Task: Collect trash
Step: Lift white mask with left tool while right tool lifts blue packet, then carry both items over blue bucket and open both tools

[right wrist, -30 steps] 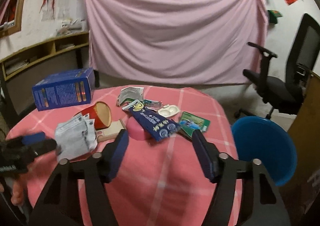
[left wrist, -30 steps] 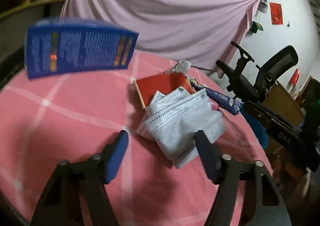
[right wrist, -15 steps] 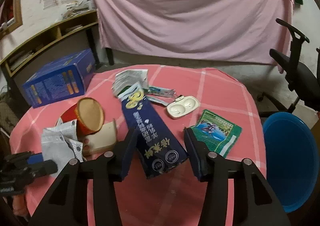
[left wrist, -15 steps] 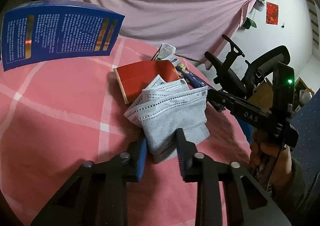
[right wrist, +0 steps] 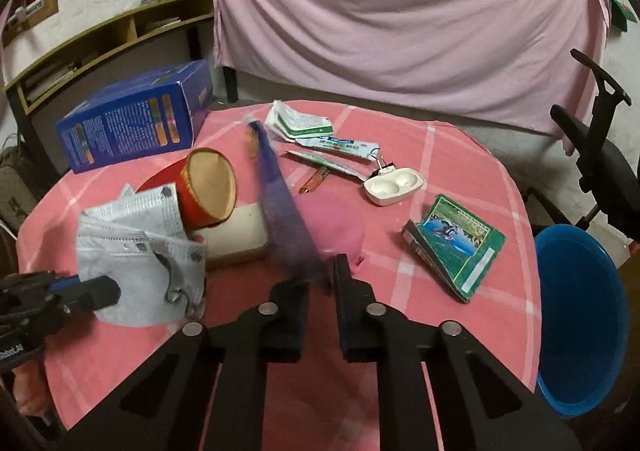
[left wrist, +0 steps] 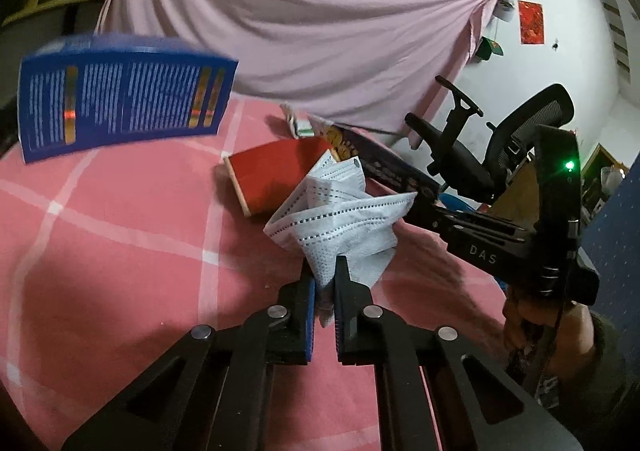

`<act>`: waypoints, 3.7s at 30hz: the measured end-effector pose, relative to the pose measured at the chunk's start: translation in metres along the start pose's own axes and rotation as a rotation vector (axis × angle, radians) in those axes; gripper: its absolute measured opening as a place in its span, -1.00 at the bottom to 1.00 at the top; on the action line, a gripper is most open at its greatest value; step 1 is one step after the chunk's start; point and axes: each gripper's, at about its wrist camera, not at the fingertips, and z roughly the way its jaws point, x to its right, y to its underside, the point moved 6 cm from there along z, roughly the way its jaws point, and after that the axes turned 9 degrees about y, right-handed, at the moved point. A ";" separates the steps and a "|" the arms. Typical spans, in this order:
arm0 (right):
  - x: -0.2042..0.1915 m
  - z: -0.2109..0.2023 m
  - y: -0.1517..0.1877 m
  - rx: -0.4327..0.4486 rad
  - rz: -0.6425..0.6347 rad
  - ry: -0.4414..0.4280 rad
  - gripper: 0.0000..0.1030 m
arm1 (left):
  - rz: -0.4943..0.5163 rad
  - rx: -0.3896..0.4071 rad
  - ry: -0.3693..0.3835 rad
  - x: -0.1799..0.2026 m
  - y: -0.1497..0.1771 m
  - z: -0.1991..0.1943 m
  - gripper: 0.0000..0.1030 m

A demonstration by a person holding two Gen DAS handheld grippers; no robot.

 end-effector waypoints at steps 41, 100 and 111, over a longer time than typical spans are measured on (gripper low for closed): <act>-0.062 0.054 -0.038 -0.165 -0.015 0.046 -0.37 | -0.112 0.100 -0.232 -0.067 -0.004 -0.035 -0.90; 0.277 -0.058 0.100 0.361 0.744 0.295 -0.61 | 0.249 -0.192 0.056 0.252 -0.064 0.293 -0.82; 0.284 -0.051 0.101 0.329 0.784 0.285 -0.25 | 0.206 -0.174 0.024 0.234 -0.070 0.279 -0.32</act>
